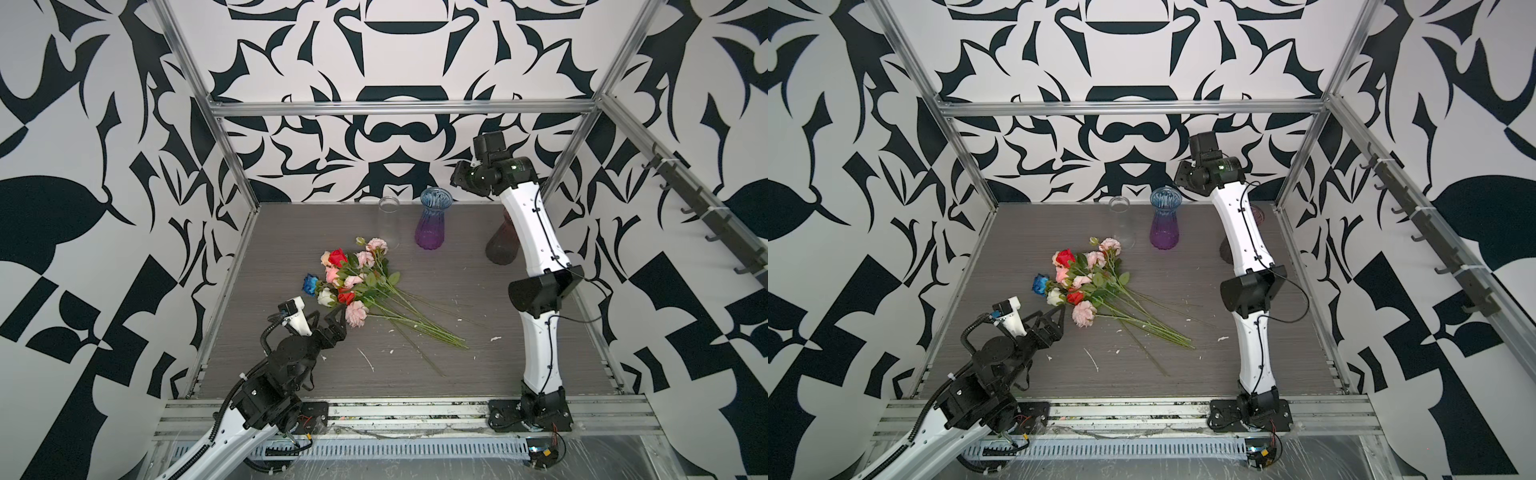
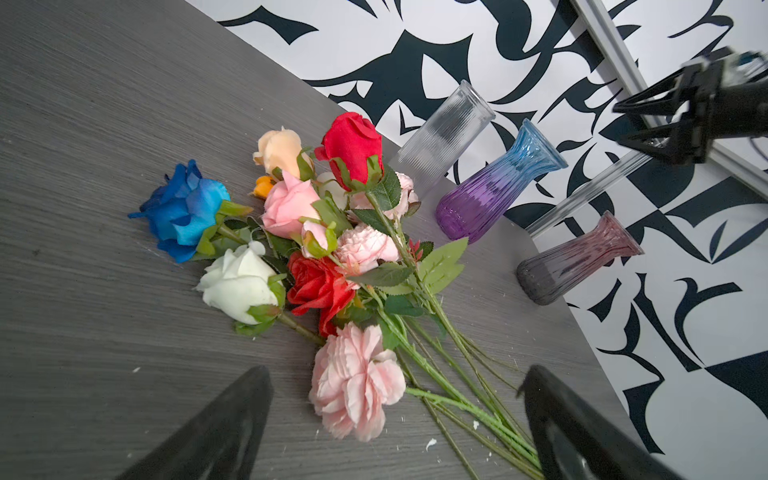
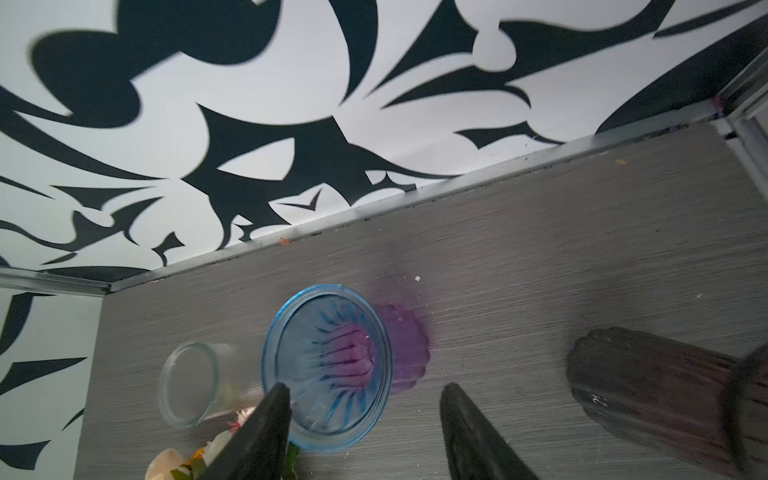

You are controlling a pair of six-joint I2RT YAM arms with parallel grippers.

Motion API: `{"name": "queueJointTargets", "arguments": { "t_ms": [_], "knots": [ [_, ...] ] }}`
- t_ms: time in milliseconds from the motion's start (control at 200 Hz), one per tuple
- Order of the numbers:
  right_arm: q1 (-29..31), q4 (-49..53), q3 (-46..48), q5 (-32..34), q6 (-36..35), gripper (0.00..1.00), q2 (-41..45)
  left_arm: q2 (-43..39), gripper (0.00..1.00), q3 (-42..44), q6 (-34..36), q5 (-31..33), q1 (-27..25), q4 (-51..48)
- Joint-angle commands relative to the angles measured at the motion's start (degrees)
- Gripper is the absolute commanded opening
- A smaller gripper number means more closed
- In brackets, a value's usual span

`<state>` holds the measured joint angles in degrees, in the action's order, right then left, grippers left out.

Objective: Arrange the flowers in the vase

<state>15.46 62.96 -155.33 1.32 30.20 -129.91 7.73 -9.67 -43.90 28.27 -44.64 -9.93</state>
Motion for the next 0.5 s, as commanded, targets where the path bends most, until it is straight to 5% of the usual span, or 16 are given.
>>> {"name": "queueJointTargets", "arguments": {
  "t_ms": [0, 195, 495],
  "knots": [
    [-0.74, 5.03, -2.48, -6.07, 0.00, 0.61, -0.88, -1.39, 0.99, 1.10, -1.63, 1.70, 0.17, -1.45],
    [-0.96, -4.24, 9.71, -8.32, 0.43, 0.61, 2.13, -0.22, 0.99, 1.41, -0.23, 0.22, 0.17, 0.96],
    [-0.96, -1.52, 5.82, -9.67, 2.49, 0.47, -2.95, -0.68, 0.99, 1.41, -0.58, 0.63, 0.15, 0.38]
  ]
}}
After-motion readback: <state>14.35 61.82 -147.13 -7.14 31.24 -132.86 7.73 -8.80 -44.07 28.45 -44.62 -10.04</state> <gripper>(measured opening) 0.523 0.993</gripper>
